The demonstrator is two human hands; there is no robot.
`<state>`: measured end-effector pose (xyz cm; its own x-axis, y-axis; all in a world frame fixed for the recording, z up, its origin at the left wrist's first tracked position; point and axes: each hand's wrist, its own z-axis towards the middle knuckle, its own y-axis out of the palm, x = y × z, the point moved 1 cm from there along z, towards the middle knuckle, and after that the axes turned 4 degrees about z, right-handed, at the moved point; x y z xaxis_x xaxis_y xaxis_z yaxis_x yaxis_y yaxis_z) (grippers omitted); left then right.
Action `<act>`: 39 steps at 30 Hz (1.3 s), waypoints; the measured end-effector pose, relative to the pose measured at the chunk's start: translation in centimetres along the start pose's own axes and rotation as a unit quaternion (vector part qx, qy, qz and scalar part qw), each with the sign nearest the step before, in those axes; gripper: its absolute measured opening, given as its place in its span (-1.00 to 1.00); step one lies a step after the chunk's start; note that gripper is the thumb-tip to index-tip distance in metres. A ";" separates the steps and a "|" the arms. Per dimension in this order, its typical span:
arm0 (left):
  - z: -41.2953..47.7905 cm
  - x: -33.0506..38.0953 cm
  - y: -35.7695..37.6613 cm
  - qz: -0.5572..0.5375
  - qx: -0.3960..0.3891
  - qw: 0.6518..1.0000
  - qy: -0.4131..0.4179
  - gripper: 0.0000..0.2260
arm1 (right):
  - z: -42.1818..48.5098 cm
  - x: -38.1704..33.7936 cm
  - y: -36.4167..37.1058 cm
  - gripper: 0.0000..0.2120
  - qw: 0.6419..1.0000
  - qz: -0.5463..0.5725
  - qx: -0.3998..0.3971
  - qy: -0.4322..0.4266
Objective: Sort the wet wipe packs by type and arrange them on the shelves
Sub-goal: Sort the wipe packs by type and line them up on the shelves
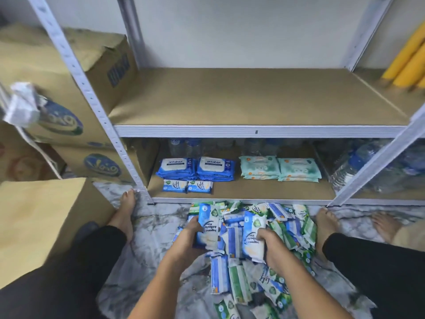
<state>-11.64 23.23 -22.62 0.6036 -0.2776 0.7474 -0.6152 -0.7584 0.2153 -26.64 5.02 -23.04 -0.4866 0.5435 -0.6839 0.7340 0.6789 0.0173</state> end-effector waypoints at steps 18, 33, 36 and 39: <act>-0.4 -1.7 -1.1 0.120 0.110 0.984 0.075 -0.66 | -1.0 0.3 -0.2 -0.25 0.997 -0.052 -0.006 -0.056; -1.0 0.4 0.1 -0.040 -0.006 0.997 0.060 -0.60 | -1.8 -1.6 -0.5 -0.70 0.955 -0.162 0.080 -0.237; -1.2 0.3 0.5 -0.042 -0.009 0.997 0.069 -0.55 | -1.6 -1.2 -0.3 -0.58 0.963 -0.122 0.081 -0.225; -0.9 0.0 0.4 -0.031 0.031 0.997 0.066 -0.70 | -1.5 -1.1 -0.3 -0.50 0.965 -0.100 0.080 -0.227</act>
<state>-12.36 23.46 -21.98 0.5648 -0.1513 0.8112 -0.5434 -0.8080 0.2277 -27.00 4.98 -21.19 -0.3946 0.1118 -0.9120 0.7284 0.6431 -0.2363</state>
